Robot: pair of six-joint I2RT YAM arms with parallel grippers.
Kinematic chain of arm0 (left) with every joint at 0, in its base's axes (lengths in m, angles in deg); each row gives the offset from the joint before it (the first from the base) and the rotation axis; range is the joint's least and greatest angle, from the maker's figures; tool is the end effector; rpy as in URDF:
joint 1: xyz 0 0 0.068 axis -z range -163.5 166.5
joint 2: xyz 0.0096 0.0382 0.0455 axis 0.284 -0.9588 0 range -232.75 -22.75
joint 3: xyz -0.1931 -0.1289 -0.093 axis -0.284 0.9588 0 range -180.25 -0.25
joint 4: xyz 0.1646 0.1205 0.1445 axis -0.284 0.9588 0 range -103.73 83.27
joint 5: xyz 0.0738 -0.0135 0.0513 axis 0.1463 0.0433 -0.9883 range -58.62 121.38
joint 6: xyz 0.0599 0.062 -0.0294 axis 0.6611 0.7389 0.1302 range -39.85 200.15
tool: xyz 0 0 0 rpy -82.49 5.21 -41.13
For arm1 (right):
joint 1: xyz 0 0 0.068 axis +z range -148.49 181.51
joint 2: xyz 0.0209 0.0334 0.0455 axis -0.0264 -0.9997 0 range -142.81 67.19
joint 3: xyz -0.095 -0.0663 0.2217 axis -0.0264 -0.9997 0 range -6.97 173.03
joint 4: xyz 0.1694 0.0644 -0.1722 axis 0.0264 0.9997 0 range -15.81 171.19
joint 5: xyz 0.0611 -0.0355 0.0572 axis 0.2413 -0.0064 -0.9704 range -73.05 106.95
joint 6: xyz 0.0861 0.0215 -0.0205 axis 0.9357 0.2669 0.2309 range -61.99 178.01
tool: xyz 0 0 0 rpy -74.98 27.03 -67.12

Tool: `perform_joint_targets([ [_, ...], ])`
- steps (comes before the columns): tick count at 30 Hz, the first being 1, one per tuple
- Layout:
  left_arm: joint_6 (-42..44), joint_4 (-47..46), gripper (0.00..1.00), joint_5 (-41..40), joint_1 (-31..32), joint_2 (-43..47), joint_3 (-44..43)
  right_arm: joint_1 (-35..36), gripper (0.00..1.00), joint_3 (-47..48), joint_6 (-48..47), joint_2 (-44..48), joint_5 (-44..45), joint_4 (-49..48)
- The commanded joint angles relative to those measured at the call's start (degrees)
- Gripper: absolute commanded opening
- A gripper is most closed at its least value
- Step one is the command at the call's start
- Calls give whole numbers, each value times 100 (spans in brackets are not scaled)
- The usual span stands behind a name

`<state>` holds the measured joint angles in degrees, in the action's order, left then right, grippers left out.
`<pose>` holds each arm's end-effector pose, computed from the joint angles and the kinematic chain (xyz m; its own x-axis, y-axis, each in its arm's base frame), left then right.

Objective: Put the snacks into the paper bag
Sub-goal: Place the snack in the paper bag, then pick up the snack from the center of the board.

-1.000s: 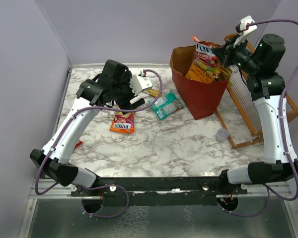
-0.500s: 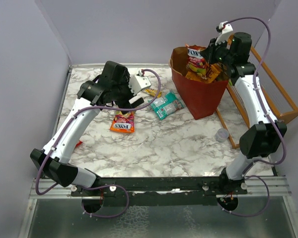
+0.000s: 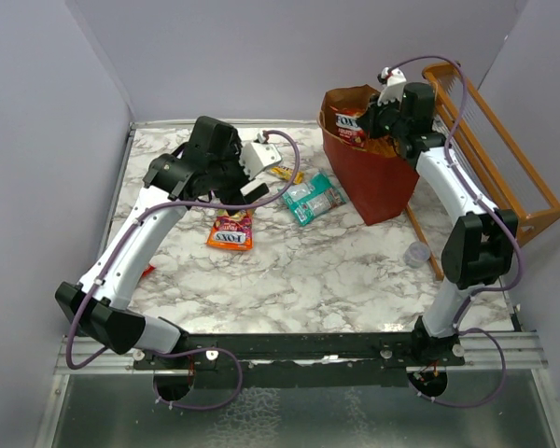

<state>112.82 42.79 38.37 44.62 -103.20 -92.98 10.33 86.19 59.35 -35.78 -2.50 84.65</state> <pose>0.2650 -0.1529 0.3507 -0.2238 0.7271 -0.6490 0.7906 0.5248 0.3153 0.4455 0.0967 0.3150 -0.3528 -0.0323 -0.9351 -0.4451 0.8849 0.1373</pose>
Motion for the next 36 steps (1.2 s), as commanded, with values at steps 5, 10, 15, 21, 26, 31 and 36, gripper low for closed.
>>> perform_joint_targets([
  [5, -113, -206, 96, -145, -35, 257, 197, -30, 8, -321, -375, 76, 393, -626],
  [10, -105, -262, 96, -210, -35, 294, 295, -32, 23, -194, -675, 101, 307, -302],
  [15, -128, -326, 96, -232, -35, 306, 397, -37, 34, -28, -829, 208, 230, -33],
  [21, -193, -430, 96, -293, -50, 334, 586, -35, 43, 117, -962, 372, 161, 225],
  [26, -334, -659, 96, -492, -97, 362, 892, -32, 46, 191, -1081, 597, -16, 503],
  [31, -528, -753, 96, -465, -280, 333, 1054, -35, 49, 339, -1111, 853, -465, 1011],
  [36, -265, -876, 95, -392, -386, 434, 1629, -35, 50, 475, -1141, 1086, -1135, 1694],
])
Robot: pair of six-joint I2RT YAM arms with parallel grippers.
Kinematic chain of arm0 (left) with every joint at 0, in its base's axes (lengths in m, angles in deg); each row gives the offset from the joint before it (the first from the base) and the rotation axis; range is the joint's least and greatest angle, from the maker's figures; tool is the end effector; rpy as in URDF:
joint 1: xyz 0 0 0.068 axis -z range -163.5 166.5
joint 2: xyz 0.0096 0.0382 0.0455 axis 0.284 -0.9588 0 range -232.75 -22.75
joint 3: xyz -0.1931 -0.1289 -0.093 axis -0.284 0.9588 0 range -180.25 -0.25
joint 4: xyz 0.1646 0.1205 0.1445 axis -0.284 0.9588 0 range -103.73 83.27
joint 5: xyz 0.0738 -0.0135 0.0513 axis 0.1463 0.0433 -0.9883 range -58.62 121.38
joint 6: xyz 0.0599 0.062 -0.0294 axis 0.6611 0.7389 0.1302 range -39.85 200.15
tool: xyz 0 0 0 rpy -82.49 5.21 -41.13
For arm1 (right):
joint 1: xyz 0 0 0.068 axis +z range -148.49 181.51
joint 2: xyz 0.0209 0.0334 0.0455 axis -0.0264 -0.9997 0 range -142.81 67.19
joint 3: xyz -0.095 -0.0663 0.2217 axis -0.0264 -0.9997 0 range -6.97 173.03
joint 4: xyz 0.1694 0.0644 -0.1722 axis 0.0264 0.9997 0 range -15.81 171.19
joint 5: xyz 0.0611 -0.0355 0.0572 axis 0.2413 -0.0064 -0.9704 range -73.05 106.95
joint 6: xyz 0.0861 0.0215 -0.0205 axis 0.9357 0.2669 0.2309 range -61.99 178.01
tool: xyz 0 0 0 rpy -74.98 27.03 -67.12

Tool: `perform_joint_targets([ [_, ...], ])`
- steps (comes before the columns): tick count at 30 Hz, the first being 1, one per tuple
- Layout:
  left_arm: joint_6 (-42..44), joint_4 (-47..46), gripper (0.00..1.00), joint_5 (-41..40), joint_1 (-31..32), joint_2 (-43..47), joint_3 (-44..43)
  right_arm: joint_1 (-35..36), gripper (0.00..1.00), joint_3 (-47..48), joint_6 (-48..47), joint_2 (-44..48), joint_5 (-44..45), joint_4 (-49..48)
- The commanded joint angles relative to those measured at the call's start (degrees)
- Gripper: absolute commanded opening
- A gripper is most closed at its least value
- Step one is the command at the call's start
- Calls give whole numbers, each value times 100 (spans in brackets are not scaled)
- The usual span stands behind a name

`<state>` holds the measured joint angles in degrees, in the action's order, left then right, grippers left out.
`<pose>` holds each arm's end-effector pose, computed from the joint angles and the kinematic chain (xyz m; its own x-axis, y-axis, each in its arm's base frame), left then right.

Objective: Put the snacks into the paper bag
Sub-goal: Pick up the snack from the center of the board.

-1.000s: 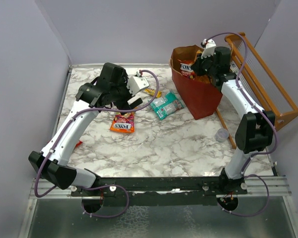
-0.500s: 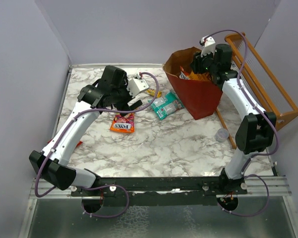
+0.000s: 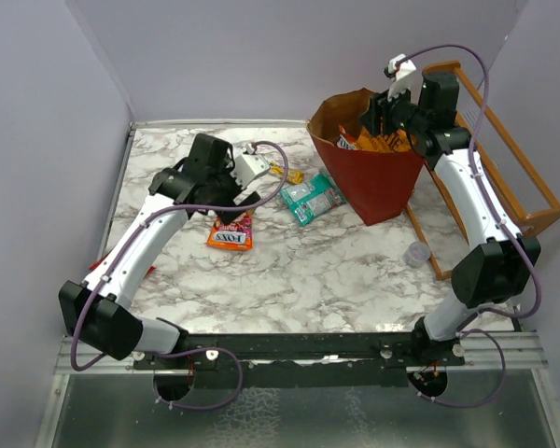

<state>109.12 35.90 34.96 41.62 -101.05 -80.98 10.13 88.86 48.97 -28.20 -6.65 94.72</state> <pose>0.2756 -0.1349 0.3048 -0.3573 0.7014 -0.6167 0.7260 0.6240 0.2891 0.4050 0.0945 0.3636 -0.2554 -0.1843 -0.9491 -0.5561 0.8310 -0.0117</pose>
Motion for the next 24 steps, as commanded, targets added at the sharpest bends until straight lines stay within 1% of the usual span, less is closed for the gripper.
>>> perform_joint_targets([
  [1, 239, -247, 95, -28, -113, 282, 628, -10, 50, 196, -123, 390, -830, 795],
  [6, 937, -535, 95, 142, -238, 636, 1517, -11, 50, 145, -224, 646, -1156, 1232],
  [10, 1320, -629, 93, 222, -285, 752, 2045, -14, 50, -139, -225, 944, -1255, 1171],
  [13, 1553, -749, 91, 126, -326, 741, 2385, -14, 50, -317, -219, 1119, -1292, 1103],
  [18, 1777, -1286, 88, -325, -357, 483, 2822, -10, 50, -633, -248, 1374, -1379, 910],
  [24, 1919, -1749, 84, -546, -411, -167, 2891, -11, 50, -806, -298, 1614, -1400, 846],
])
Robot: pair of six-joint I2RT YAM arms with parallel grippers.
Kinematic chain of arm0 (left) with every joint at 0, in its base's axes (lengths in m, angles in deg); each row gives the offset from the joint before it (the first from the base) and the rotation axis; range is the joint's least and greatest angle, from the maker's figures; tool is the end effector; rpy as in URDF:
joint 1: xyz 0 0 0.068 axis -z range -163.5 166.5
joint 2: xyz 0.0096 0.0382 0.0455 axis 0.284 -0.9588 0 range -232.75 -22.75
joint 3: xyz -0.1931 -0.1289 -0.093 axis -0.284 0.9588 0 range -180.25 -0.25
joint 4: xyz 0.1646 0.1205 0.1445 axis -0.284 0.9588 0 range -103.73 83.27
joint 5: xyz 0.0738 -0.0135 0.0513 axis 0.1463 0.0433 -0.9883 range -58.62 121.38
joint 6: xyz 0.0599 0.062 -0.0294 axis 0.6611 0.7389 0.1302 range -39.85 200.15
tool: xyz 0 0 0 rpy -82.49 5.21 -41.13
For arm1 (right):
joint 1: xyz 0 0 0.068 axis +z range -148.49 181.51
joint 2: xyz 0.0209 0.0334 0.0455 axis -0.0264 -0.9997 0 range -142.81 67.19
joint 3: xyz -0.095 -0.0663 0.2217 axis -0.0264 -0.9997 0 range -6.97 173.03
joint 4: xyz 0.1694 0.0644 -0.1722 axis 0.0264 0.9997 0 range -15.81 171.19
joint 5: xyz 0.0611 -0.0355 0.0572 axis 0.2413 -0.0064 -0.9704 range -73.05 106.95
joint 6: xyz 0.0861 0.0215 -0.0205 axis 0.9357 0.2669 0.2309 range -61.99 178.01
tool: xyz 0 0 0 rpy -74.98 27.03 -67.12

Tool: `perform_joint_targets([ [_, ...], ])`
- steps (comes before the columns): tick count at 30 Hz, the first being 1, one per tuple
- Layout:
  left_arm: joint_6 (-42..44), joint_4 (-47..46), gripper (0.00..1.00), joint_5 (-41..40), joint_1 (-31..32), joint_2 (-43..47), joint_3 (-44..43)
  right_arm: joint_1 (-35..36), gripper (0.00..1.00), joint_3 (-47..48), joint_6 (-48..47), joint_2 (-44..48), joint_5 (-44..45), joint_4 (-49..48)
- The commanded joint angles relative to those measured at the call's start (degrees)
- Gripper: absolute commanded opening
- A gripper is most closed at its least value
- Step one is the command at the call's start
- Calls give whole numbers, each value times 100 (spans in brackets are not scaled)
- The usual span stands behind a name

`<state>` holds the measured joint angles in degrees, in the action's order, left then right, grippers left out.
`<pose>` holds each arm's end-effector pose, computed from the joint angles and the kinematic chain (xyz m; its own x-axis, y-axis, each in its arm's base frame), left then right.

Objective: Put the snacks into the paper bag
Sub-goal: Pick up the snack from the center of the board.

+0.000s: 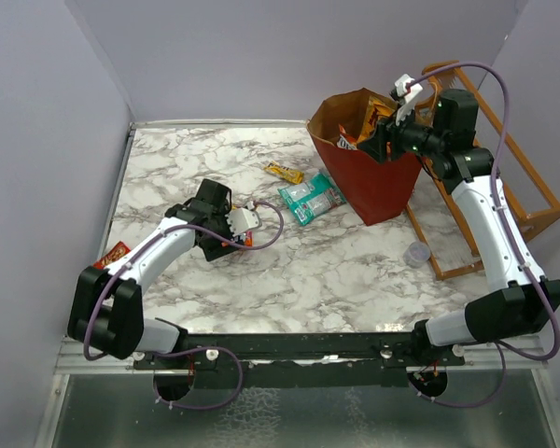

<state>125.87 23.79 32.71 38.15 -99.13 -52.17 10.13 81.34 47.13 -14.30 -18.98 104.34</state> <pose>0.2532 -0.1026 0.1682 -0.3015 0.8897 -0.3427 0.8520 0.4128 0.3221 0.3260 0.0979 0.3831 -0.2611 -0.1941 -0.9456 -0.7162 0.6957 0.0550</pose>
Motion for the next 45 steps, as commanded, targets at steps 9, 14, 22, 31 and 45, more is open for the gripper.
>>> perform_joint_targets([
  [9, 345, -776, 78, -437, -199, -1199, -144, -18, 50, -210, -178, 366, -96, -173],
  [14, 359, -755, 70, -368, -245, -1484, -217, -16, 50, -249, -178, 388, -99, -193],
  [22, 261, -723, 44, -183, -251, -1774, -205, -19, 50, -367, -178, 439, -94, -219],
  [31, -20, -439, 11, 179, -251, -1546, -212, -19, 50, -476, -237, 506, -1, -255],
  [45, 20, 1095, 0, 1144, -223, -708, -1385, -18, 50, -601, -697, 593, -1248, -117],
])
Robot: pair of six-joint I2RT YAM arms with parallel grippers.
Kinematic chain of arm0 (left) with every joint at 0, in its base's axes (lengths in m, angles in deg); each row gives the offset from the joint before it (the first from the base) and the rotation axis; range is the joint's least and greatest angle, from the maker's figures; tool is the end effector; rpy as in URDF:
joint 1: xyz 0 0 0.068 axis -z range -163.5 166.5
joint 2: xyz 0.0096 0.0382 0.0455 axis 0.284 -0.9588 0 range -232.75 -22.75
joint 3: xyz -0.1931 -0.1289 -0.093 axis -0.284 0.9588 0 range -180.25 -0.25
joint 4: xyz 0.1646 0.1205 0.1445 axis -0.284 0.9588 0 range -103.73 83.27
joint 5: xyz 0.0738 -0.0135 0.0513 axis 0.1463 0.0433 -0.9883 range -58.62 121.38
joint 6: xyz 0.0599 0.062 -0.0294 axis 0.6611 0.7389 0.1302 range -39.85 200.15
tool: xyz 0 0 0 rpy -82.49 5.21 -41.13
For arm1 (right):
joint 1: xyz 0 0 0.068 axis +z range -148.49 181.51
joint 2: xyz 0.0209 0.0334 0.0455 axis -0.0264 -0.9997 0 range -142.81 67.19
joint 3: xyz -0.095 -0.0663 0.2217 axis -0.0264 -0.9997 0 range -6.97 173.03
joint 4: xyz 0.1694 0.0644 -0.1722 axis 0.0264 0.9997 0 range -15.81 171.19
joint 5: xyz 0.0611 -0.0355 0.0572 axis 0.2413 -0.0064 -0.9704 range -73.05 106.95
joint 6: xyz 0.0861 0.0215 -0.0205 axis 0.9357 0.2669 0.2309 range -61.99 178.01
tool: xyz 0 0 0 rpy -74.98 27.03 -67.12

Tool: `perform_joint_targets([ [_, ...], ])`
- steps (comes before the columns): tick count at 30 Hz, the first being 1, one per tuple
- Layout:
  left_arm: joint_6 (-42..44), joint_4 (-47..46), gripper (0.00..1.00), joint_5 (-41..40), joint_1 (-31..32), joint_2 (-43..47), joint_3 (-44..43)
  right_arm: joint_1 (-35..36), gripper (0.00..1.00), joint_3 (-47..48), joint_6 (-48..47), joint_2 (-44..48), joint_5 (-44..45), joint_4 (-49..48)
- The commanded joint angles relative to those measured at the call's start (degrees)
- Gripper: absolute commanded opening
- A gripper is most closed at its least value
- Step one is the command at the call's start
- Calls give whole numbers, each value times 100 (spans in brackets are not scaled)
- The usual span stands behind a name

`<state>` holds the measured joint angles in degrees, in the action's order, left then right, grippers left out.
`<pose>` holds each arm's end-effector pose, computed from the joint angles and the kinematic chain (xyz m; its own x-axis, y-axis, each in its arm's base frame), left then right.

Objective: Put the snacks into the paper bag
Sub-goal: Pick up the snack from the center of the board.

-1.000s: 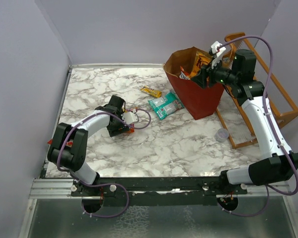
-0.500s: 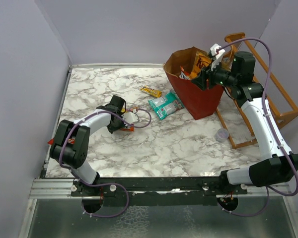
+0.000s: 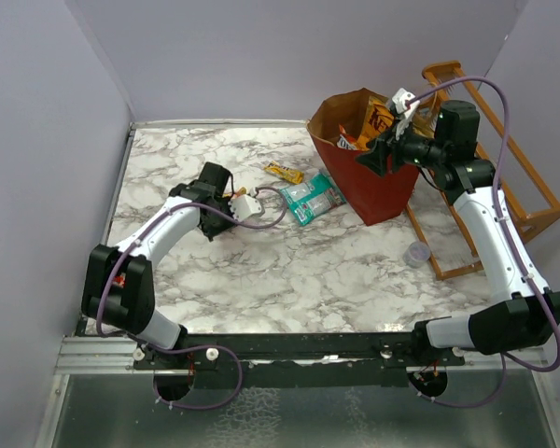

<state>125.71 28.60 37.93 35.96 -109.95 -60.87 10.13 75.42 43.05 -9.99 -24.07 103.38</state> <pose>0.2789 -0.1084 0.1586 -0.3519 0.8767 -0.3280 0.8869 0.4243 0.1825 0.3052 0.1005 0.3738 -0.2060 -0.2281 -0.9516 -0.7858 0.6181 0.0219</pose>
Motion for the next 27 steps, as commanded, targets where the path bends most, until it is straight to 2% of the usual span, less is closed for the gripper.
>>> perform_joint_targets([
  [1, 69, 727, 0, 702, 3, 431, -640, -18, 50, 8, -334, 175, -840, 4],
  [12, 345, 1487, 0, 1955, 91, 679, -1799, 112, 48, -60, -967, 168, -2660, 513],
  [19, 345, 1728, 0, 2590, 162, 678, -2162, 583, 48, -346, -1387, 72, -2764, 745],
  [27, 48, 1606, 0, 2803, 271, 808, -2264, 1067, 48, -625, -1246, -73, -2638, 402],
])
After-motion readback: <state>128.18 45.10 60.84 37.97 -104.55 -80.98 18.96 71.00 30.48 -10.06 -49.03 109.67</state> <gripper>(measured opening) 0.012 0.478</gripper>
